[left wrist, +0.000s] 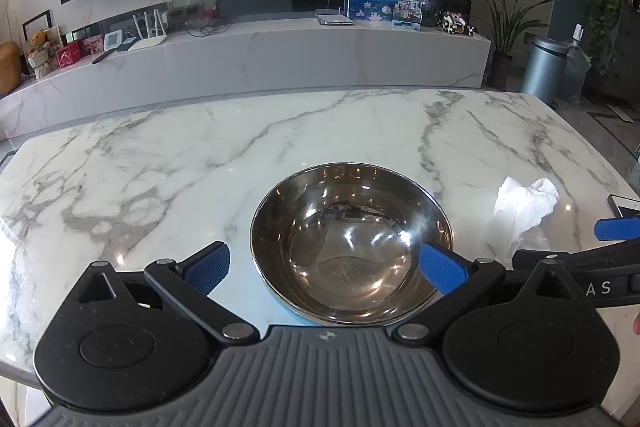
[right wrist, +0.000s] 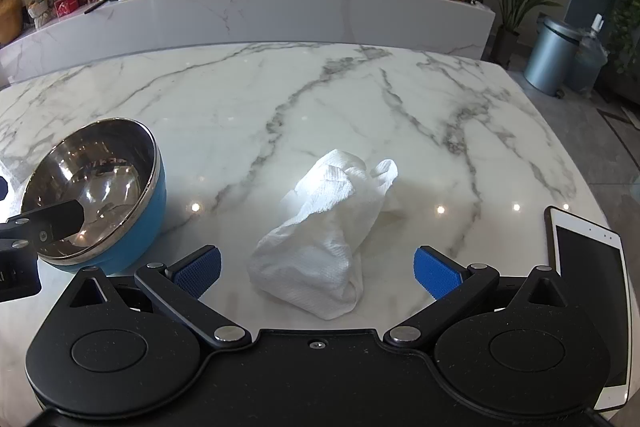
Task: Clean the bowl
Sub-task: 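Move the right tool toward the crumpled white paper towel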
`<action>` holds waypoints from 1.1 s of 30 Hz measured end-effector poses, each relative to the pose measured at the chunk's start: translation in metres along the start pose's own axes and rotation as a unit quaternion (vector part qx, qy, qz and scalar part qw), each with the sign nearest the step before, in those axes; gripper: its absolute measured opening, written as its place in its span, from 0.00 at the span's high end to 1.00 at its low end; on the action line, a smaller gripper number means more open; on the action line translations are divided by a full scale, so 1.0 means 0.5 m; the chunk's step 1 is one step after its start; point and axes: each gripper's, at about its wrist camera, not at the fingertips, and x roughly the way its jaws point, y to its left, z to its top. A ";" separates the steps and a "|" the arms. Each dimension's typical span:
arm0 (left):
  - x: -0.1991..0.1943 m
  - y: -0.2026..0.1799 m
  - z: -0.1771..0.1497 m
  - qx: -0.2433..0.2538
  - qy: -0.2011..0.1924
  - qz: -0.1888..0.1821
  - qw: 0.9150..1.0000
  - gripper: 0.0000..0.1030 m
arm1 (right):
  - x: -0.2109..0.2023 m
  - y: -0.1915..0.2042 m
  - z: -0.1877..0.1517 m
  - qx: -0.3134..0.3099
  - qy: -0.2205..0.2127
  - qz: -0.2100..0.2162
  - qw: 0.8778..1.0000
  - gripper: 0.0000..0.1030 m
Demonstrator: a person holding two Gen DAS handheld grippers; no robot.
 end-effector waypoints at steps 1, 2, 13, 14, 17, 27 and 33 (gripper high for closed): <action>0.000 0.000 0.000 0.000 0.000 0.000 1.000 0.00 | 0.000 0.000 0.000 0.000 0.000 0.000 1.000 0.00; 0.001 -0.001 0.000 0.000 0.001 0.000 1.000 0.00 | 0.000 0.000 0.000 0.000 0.000 0.001 1.000 0.00; 0.003 -0.009 0.001 0.004 0.005 0.001 1.000 0.00 | -0.004 0.004 -0.003 0.002 0.004 0.002 1.000 0.00; 0.002 -0.009 0.001 0.006 0.006 0.001 1.000 0.00 | -0.005 0.004 -0.003 0.002 0.005 0.003 1.000 0.00; 0.000 -0.011 0.000 0.011 0.008 0.000 1.000 0.00 | -0.009 0.005 -0.003 -0.001 0.007 0.008 1.000 0.00; -0.007 -0.013 -0.002 0.017 0.010 0.000 1.000 0.00 | -0.017 0.000 -0.007 -0.006 0.011 0.007 1.000 0.00; -0.012 -0.019 -0.002 0.024 0.010 0.001 1.000 0.00 | -0.026 0.000 -0.010 -0.012 0.009 0.011 1.000 0.00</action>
